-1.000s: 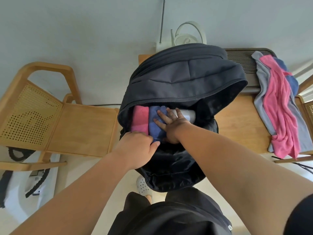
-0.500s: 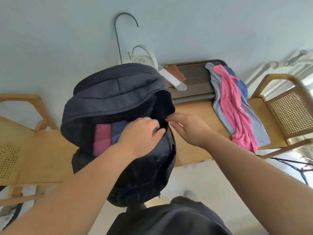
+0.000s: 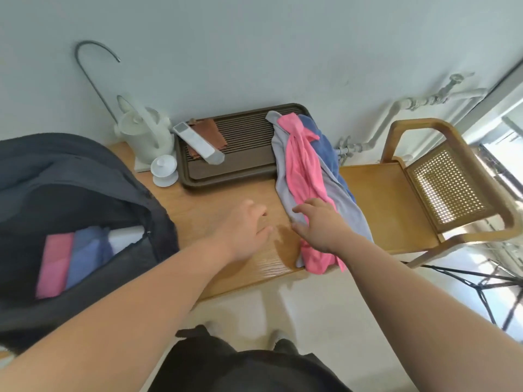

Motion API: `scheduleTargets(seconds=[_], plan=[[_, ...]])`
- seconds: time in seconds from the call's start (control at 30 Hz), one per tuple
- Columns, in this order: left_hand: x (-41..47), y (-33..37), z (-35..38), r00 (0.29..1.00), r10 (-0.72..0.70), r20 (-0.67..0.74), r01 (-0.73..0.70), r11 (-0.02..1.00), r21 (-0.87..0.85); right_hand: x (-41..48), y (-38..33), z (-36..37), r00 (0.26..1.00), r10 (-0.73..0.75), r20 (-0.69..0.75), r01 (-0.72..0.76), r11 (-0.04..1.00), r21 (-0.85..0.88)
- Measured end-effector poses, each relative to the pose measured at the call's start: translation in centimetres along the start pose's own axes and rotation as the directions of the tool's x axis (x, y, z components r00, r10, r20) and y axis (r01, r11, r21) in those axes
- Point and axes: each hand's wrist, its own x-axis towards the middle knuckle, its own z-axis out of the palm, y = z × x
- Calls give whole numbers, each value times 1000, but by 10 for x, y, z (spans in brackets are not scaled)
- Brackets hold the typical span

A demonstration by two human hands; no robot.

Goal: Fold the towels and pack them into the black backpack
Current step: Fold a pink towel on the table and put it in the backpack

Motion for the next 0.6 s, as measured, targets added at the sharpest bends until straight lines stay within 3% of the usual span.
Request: scheduleTargets(seconds=[0.27, 0.43, 0.6], plan=[[58, 15, 52, 974, -65, 218, 92, 989, -114, 21, 78, 11, 938, 249, 242, -250, 968, -30], [115, 14, 74, 949, -101, 298, 176, 955, -237, 45, 95, 10, 921, 286, 265, -302, 953, 20], [171, 17, 80, 944, -130, 303, 226, 924, -308, 74, 100, -2, 929, 270, 254, -320, 930, 181]])
